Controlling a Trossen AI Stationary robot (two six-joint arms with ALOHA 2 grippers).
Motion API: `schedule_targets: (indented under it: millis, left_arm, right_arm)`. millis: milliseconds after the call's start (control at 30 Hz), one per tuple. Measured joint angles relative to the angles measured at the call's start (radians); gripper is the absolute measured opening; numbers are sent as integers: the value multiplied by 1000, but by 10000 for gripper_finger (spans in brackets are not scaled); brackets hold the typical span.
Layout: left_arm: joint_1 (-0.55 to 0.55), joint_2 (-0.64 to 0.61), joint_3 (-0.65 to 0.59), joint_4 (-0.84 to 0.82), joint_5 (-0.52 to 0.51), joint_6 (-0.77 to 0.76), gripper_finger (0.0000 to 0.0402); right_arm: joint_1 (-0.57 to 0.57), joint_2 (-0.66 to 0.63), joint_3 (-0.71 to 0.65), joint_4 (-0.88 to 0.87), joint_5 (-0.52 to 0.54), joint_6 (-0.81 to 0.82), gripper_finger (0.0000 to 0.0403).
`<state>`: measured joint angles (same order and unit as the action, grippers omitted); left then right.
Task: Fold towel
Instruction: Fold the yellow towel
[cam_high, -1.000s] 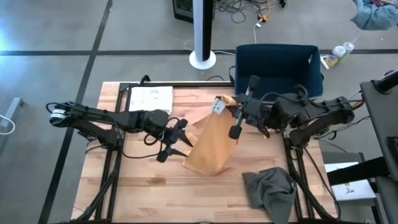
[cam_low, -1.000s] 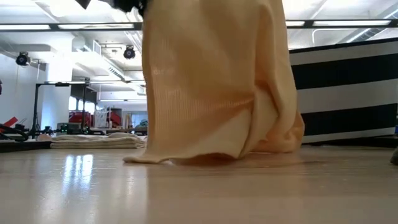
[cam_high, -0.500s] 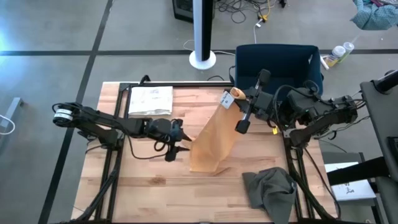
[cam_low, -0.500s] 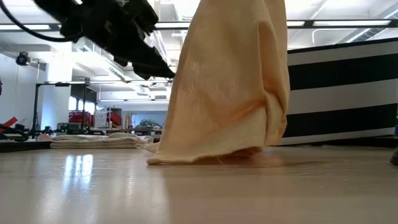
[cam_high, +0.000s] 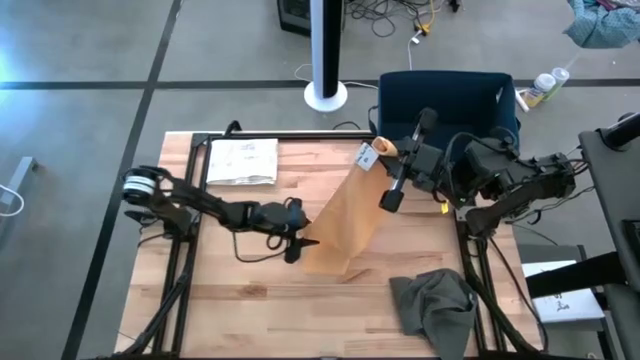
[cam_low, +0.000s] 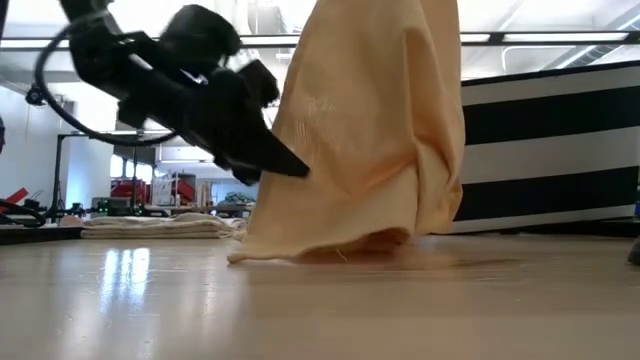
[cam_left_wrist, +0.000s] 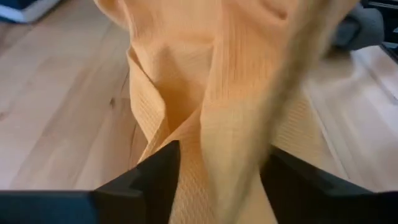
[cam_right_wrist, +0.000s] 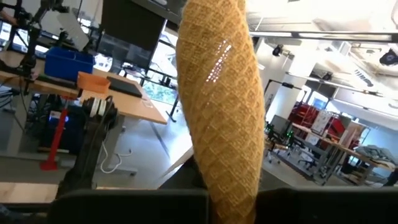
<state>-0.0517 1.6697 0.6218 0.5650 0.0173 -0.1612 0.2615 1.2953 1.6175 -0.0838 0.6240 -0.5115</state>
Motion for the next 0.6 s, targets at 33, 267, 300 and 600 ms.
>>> schedule_targets:
  millis: [33,267,300,600]
  left_arm:
    - [0,6,8,-2,8,-5,165]
    - [-5,-105,4,-122,32,-20,13]
    - [-8,-145,3,-181,7,-18,8]
    - [-65,-663,200,-818,-254,117,1]
  right_arm:
    - [0,0,3,-4,0,-6,2]
    - [0,0,52,-15,1,-86,2]
    - [0,0,62,-16,1,-98,2]
    - [0,0,160,-6,5,-226,2]
